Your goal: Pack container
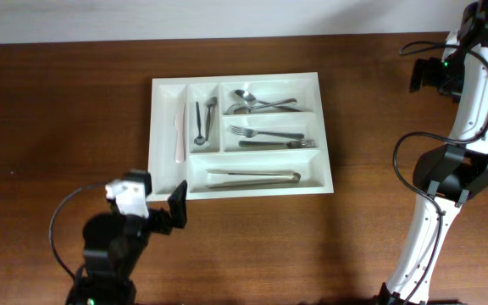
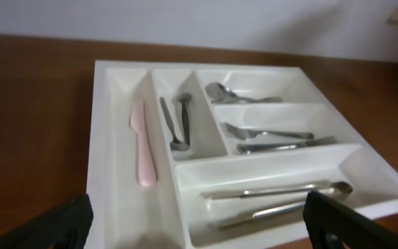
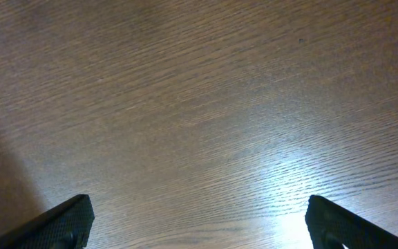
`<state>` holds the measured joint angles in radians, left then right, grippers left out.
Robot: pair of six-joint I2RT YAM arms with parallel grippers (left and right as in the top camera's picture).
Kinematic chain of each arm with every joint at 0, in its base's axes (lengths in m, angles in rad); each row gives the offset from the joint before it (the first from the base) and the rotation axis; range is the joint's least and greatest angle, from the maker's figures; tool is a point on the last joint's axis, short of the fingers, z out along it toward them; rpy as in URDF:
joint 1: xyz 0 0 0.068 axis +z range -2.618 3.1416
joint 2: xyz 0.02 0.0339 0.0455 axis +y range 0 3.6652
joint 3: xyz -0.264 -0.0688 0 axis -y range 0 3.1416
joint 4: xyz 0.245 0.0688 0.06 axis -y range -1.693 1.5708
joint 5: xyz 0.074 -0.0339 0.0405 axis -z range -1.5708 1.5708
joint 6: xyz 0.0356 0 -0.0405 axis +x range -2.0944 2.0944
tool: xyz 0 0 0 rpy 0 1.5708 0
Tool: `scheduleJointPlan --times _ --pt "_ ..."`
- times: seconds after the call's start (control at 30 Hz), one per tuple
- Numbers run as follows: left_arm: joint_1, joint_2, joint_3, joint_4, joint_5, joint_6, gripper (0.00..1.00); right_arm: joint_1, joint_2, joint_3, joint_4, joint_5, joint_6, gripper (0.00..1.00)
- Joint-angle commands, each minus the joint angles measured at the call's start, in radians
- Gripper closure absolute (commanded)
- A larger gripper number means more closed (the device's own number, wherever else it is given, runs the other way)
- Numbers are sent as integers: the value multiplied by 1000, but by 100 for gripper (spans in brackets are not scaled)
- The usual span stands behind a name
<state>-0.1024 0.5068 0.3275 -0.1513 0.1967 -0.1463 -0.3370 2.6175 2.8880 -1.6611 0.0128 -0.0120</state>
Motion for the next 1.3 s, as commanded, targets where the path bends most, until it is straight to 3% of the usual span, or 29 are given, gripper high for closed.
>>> scheduleJointPlan --times 0.0,0.27,0.53,1.27 --pt "26 -124 -96 39 16 32 1 -4 -23 -6 0 -6 -7 1" --pt "69 -360 -204 54 -56 41 1 -4 -23 -6 0 -6 -7 1" --pt "87 -497 -215 45 -60 162 1 -4 -23 -6 0 -6 -7 1" --pt "114 -502 -296 31 -115 189 1 -4 -23 -6 0 -6 -7 1"
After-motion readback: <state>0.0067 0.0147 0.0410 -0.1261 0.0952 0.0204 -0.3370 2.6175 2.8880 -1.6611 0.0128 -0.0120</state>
